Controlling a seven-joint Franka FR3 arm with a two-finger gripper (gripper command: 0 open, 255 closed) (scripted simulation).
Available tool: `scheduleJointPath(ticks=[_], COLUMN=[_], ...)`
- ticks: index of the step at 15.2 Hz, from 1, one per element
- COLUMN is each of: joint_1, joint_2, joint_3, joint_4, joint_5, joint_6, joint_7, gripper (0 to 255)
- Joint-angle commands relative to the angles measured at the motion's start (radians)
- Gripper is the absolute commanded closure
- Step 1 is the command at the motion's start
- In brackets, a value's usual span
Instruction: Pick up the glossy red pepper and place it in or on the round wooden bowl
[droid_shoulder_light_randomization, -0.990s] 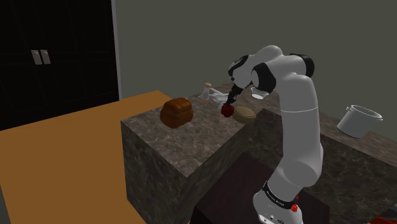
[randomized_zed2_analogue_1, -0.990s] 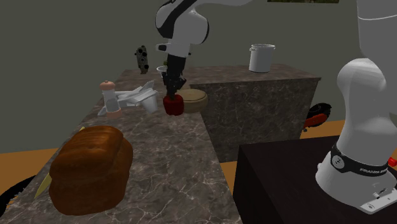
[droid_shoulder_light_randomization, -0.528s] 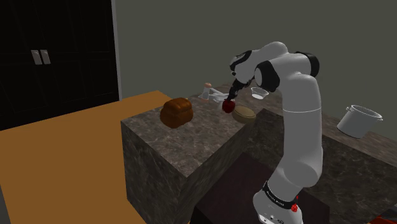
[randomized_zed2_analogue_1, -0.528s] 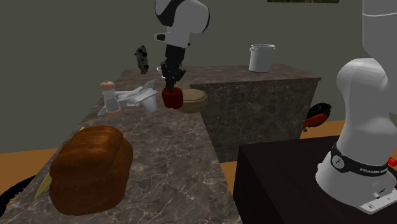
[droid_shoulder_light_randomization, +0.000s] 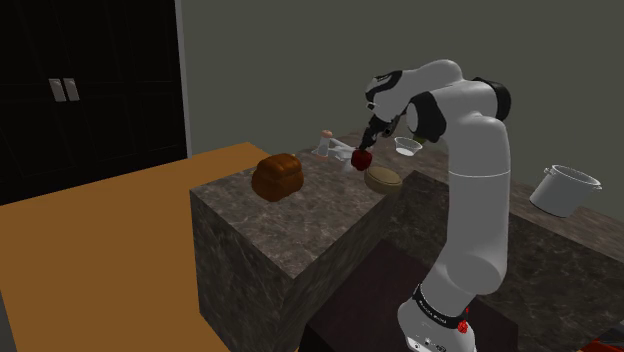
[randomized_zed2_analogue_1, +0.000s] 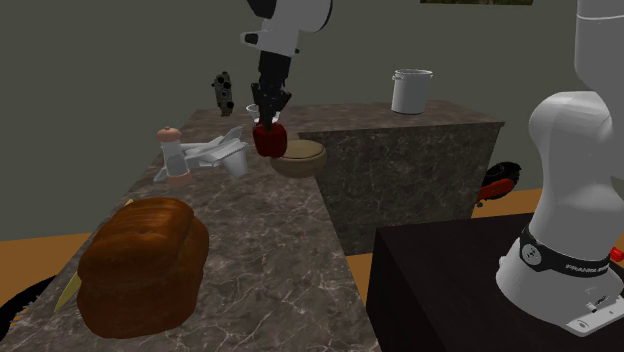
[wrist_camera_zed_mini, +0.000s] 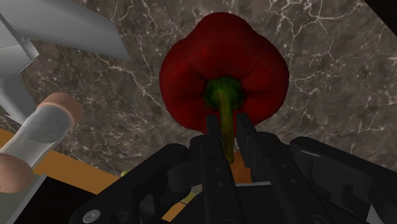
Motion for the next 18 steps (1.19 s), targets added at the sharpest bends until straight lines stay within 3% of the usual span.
scheduleJointPath(ticks=[1,5,12,18], joint_1=[0.005,0.008,-0.198,-0.426], joint_2=[-0.012,-0.027,0.055,0.166], joint_3=[-0.007,-0.018,-0.012,0.02], joint_4=[0.012,0.043,0.228,0.47], joint_5=[-0.013,-0.032,0.011,0.069], joint_6=[-0.018,-0.055,-0.212,-0.372], joint_7=[0.012,0.032,-0.077,-0.145], gripper=[255,255,255,255])
